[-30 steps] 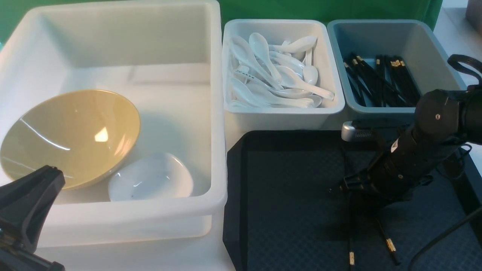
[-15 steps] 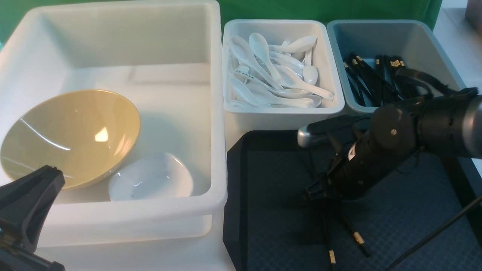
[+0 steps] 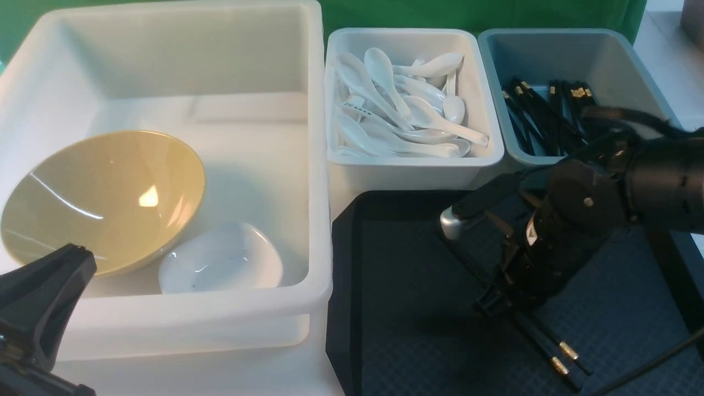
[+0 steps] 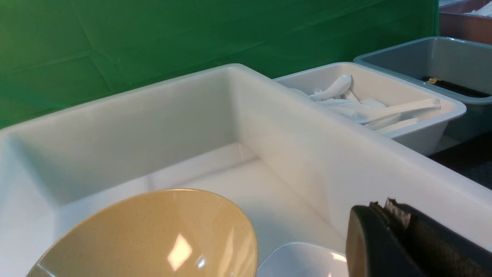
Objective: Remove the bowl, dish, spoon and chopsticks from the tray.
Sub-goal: Use the right arm to grab the chopsticks
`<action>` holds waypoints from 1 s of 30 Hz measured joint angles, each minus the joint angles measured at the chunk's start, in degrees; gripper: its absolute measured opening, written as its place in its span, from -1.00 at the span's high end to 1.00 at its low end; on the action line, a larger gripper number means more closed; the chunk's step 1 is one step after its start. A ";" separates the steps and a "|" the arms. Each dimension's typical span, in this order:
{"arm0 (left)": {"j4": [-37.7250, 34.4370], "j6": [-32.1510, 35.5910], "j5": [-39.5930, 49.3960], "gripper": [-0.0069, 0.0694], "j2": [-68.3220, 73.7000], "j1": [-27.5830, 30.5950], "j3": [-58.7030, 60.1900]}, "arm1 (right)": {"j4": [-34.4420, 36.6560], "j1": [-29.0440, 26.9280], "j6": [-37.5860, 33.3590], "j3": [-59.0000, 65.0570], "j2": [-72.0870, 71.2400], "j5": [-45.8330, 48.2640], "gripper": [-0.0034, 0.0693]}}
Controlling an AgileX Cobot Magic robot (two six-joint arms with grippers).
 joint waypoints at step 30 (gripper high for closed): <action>0.00 -0.18 0.78 0.84 0.00 0.00 0.00 | 0.20 -0.05 1.08 1.11 6.68 -2.19 0.43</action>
